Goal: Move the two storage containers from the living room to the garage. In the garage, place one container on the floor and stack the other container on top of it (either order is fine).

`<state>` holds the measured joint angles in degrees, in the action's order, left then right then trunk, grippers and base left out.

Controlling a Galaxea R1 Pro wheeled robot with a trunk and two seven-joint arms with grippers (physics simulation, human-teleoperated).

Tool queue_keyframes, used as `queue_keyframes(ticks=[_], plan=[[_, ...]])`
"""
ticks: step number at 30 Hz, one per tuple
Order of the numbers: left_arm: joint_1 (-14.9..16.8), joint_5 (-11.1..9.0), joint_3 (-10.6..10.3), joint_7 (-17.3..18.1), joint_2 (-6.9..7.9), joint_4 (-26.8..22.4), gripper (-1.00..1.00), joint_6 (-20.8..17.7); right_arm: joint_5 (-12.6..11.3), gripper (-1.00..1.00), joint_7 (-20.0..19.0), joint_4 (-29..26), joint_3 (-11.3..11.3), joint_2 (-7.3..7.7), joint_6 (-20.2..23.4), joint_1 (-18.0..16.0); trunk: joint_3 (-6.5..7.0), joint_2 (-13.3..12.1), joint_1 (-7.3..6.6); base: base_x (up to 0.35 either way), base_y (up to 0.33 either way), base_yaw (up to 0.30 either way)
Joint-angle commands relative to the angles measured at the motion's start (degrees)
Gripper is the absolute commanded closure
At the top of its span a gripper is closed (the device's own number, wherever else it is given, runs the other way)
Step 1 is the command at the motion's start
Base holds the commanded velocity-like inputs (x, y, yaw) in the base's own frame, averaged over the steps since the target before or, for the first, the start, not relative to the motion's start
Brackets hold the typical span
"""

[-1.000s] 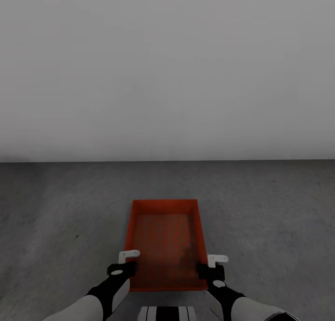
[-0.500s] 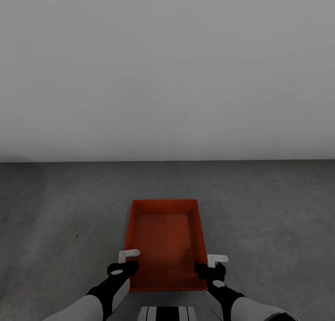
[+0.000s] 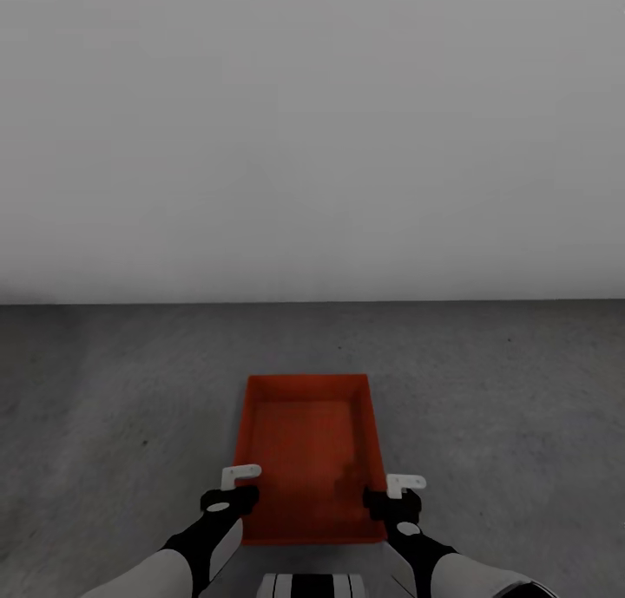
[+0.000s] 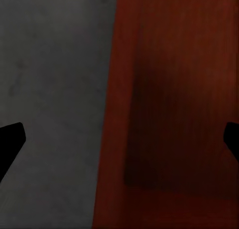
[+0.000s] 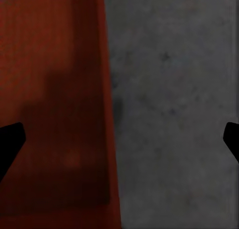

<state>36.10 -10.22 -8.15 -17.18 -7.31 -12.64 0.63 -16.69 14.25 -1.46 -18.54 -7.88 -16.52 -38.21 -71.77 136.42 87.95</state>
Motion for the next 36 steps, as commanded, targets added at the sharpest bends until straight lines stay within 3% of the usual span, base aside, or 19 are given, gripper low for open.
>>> queue_keyframes(ticks=[1,36], plan=[[0.0,-0.6,-0.5,-0.3,0.02,0.0,-1.00,0.1,-0.5,-1.00,0.2,0.0,-0.5,0.00,-0.2,0.0,0.15,-0.4,-0.23,0.000,0.000,0.000],[0.0,-0.8,-0.4,-0.3,0.10,0.1,-1.00,0.1,-0.5,-1.00,0.2,0.0,-0.4,0.05,-0.3,0.0,6.43,-14.4,-7.92,0.000,0.000,0.000]])
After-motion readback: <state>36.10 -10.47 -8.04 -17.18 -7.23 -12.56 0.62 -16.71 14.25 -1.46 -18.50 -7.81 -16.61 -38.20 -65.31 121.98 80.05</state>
